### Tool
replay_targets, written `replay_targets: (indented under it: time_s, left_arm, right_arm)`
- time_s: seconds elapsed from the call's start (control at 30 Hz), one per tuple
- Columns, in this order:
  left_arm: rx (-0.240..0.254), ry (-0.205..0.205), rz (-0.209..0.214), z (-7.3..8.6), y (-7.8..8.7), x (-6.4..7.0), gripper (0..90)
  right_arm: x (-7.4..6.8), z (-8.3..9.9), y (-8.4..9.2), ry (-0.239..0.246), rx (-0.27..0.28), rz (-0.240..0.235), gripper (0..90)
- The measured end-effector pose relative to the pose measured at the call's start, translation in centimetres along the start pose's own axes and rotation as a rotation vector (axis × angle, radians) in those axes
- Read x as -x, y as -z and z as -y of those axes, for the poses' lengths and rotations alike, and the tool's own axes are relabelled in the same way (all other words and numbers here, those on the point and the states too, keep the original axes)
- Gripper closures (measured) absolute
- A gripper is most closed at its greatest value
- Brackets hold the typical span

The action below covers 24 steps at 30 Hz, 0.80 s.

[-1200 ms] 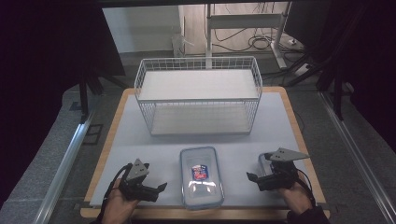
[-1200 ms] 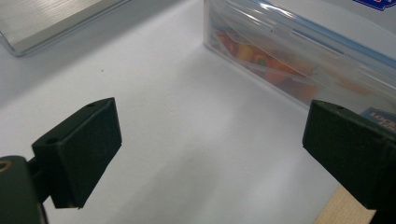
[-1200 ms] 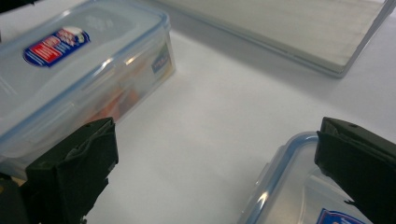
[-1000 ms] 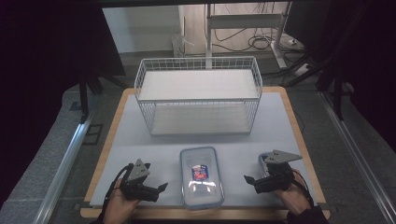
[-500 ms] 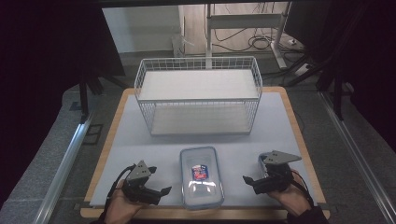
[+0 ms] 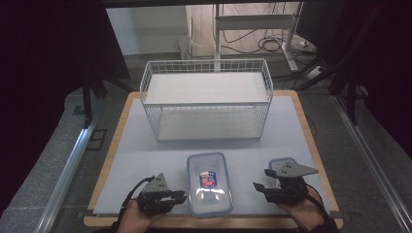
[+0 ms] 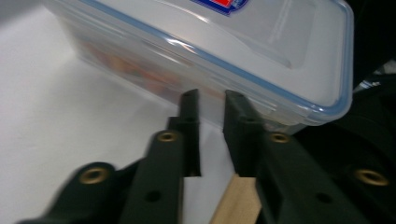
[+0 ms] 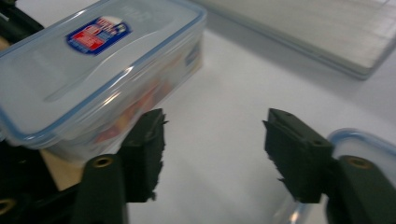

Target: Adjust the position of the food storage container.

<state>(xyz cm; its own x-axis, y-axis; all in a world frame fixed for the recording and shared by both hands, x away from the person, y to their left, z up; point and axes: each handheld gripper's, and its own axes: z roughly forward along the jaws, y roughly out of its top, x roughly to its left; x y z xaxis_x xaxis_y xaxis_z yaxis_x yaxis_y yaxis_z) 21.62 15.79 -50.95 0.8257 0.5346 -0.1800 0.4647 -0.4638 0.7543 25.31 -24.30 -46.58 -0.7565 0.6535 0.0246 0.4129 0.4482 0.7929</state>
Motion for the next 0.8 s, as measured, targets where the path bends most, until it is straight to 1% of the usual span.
replay_targets:
  time_s: [0.07,0.13,0.17,0.23,0.27,0.33,0.37,0.4,0.43,0.47,0.53,0.57,0.6,0.63,0.67,0.7,0.73,0.77,0.8]
  left_arm:
    - [0.0,0.02,0.016,-0.2,-0.1,-0.2,86.1]
    - [0.003,0.022,0.021,-0.2,-0.1,-0.2,89.9]
    - [0.003,0.031,0.03,-0.3,-0.2,-0.3,89.9]
    - [0.003,0.03,0.034,-0.3,-0.3,-0.3,90.0]
    - [0.003,0.031,0.045,-0.5,-0.5,-0.2,90.0]
    - [0.003,0.025,0.055,-0.8,-0.9,0.0,90.0]
    - [0.003,0.025,0.055,-0.8,-0.9,0.0,90.0]
    - [0.001,0.019,0.053,-1.0,-1.2,0.2,90.0]
    - [-0.001,0.017,0.058,-1.2,-1.5,0.2,90.0]
    - [0.001,0.008,0.068,-1.5,-1.9,0.4,90.0]
    - [0.009,0.003,0.087,-2.1,-2.8,0.7,89.9]
    - [0.009,0.003,0.087,-2.1,-2.8,0.7,89.9]
    - [0.003,-0.009,0.09,-2.7,-3.5,0.8,89.9]
    - [-0.002,-0.015,0.102,-2.9,-3.6,0.7,89.9]
    - [-0.002,-0.015,0.102,-2.9,-3.6,0.7,89.7]
    - [0.007,-0.02,0.069,-3.2,-3.1,0.0,89.8]
    - [0.021,-0.004,0.052,-3.3,-2.7,-0.8,89.8]
    - [0.038,0.017,0.007,-3.4,-2.2,-1.8,89.8]
    - [0.04,0.022,-0.026,-3.5,-2.0,-2.4,89.9]
  right_arm:
    - [-0.4,0.1,-0.1,0.008,-0.02,-0.015,43.1]
    - [-0.8,0.3,-0.3,0.02,-0.043,-0.027,46.7]
    - [-1.0,0.3,-0.3,0.025,-0.053,-0.031,47.9]
    - [-1.4,0.5,-0.4,0.034,-0.067,-0.044,50.8]
    - [-1.6,0.6,-0.5,0.038,-0.075,-0.054,52.4]
    - [-1.9,0.7,-0.4,0.046,-0.088,-0.066,55.3]
    - [-1.9,0.7,-0.4,0.046,-0.088,-0.066,55.3]
    - [-2.3,0.9,-0.4,0.05,-0.102,-0.081,58.2]
    - [-2.3,0.9,-0.4,0.05,-0.102,-0.081,58.2]
    - [-2.3,0.9,-0.4,0.052,-0.105,-0.086,59.2]
    - [-2.6,1.2,-0.1,0.05,-0.114,-0.098,62.7]
    - [-2.7,1.3,-0.1,0.046,-0.115,-0.101,64.3]
    - [-2.8,1.5,0.1,0.048,-0.113,-0.096,68.5]
    - [-2.8,1.6,0.3,0.044,-0.107,-0.087,68.9]
    - [-2.8,1.6,0.3,0.044,-0.107,-0.087,68.9]
    - [-2.7,1.8,0.6,0.02,-0.105,-0.107,73.4]
    - [-2.8,2.0,0.7,0.016,-0.105,-0.111,75.5]
    - [-2.9,2.1,0.7,0.015,-0.113,-0.114,78.2]
    - [-3.1,2.3,0.7,0.021,-0.124,-0.122,80.6]
